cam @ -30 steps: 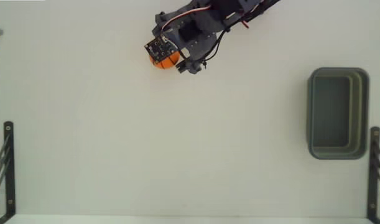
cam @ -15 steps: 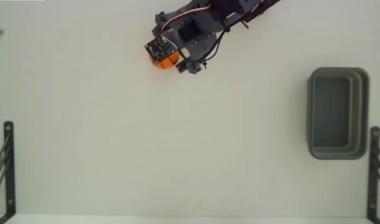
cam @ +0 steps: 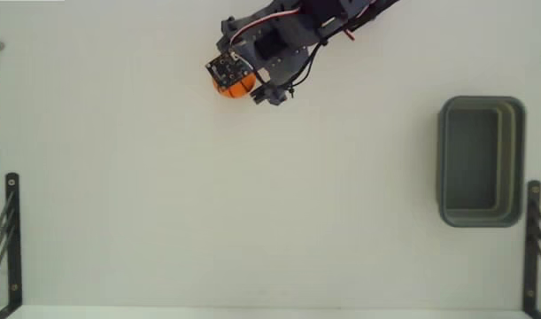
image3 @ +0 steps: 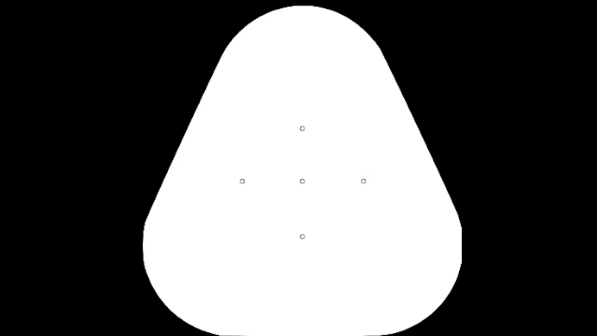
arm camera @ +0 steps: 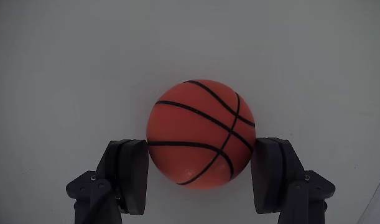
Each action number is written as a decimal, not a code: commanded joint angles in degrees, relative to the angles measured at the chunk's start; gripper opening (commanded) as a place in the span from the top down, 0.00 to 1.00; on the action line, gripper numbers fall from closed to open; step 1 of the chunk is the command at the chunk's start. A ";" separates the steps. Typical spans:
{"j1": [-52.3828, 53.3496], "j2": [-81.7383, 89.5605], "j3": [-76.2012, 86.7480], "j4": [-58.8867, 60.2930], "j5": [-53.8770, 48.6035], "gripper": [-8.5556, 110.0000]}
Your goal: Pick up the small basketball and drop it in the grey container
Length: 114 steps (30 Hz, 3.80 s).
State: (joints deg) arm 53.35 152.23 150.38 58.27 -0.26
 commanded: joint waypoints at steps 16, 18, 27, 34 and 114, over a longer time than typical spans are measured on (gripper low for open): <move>1.34 1.80 0.47 -0.69 0.26 0.10; 1.34 1.80 0.47 -0.69 0.26 0.10; 1.34 1.80 0.47 -0.69 0.26 0.12; 1.34 1.80 0.47 -0.69 0.26 0.14; 1.34 -1.91 -14.70 10.77 0.26 0.24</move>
State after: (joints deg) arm 53.35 150.03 140.10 67.24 -0.18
